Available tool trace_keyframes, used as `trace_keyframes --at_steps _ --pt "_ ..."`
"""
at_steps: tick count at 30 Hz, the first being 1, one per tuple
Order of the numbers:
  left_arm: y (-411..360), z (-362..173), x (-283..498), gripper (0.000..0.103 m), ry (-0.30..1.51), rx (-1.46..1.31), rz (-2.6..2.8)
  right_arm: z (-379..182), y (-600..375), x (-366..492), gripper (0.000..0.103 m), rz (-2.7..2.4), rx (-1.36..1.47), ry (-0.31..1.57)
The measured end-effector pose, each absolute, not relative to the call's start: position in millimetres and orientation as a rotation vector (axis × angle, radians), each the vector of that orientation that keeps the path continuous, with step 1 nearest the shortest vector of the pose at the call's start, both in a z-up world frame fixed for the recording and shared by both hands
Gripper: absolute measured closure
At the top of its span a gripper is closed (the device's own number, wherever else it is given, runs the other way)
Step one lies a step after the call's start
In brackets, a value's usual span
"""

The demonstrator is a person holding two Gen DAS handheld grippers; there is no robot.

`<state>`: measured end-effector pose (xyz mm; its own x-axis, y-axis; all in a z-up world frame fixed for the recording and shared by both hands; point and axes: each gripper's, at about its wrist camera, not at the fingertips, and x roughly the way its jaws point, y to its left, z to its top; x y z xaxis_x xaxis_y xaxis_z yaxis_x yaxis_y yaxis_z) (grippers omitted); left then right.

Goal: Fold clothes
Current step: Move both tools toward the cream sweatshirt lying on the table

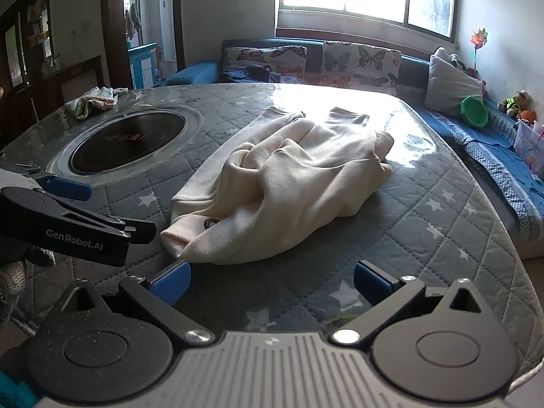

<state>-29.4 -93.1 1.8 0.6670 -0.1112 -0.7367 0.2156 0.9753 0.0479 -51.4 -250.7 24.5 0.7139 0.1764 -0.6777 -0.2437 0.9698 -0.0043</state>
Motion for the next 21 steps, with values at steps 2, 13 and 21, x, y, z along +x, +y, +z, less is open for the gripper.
trace_keyframes --at_steps 2,13,21 --pt "-94 2 -32 0.000 0.819 0.138 -0.184 25 -251 -54 0.000 0.231 -0.095 0.737" --pt "-97 5 -40 0.000 0.806 0.147 -0.171 27 -250 -60 0.000 0.252 -0.092 0.721" --pt "-102 5 -42 0.000 0.803 0.146 -0.180 27 -251 -64 0.000 0.231 -0.093 0.717"
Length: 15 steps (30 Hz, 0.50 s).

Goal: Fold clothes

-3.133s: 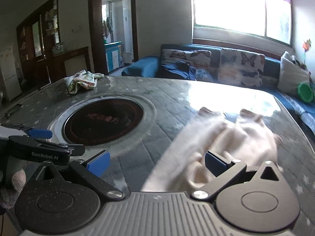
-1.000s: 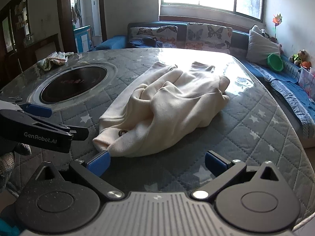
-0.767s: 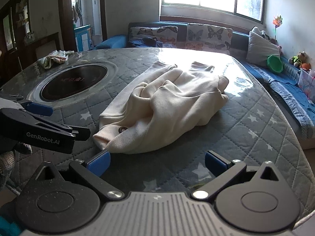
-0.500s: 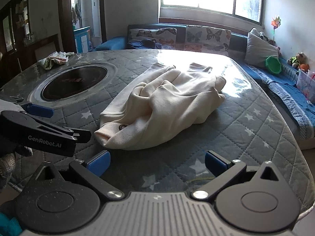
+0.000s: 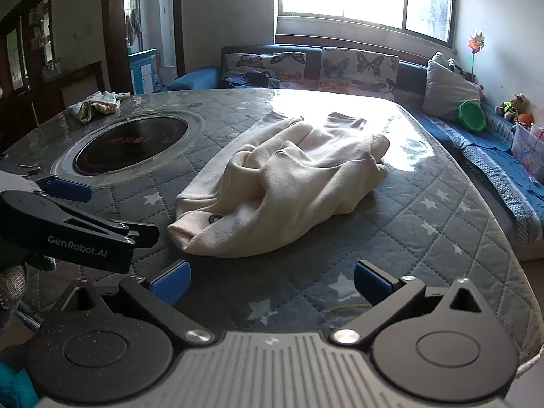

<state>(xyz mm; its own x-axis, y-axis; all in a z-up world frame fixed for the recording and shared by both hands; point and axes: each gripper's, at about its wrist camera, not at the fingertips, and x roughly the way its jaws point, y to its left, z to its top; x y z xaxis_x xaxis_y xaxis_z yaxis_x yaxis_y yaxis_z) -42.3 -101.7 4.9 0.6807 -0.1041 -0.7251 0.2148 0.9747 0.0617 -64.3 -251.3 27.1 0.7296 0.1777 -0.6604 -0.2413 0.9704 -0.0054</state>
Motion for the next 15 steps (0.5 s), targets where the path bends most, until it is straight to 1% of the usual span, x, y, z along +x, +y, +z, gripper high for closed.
trace_keyframes --at_steps 15 --pt "-110.8 2.9 -40.0 0.000 0.825 0.152 -0.200 28.3 -250.8 -68.8 0.000 0.217 -0.090 0.733"
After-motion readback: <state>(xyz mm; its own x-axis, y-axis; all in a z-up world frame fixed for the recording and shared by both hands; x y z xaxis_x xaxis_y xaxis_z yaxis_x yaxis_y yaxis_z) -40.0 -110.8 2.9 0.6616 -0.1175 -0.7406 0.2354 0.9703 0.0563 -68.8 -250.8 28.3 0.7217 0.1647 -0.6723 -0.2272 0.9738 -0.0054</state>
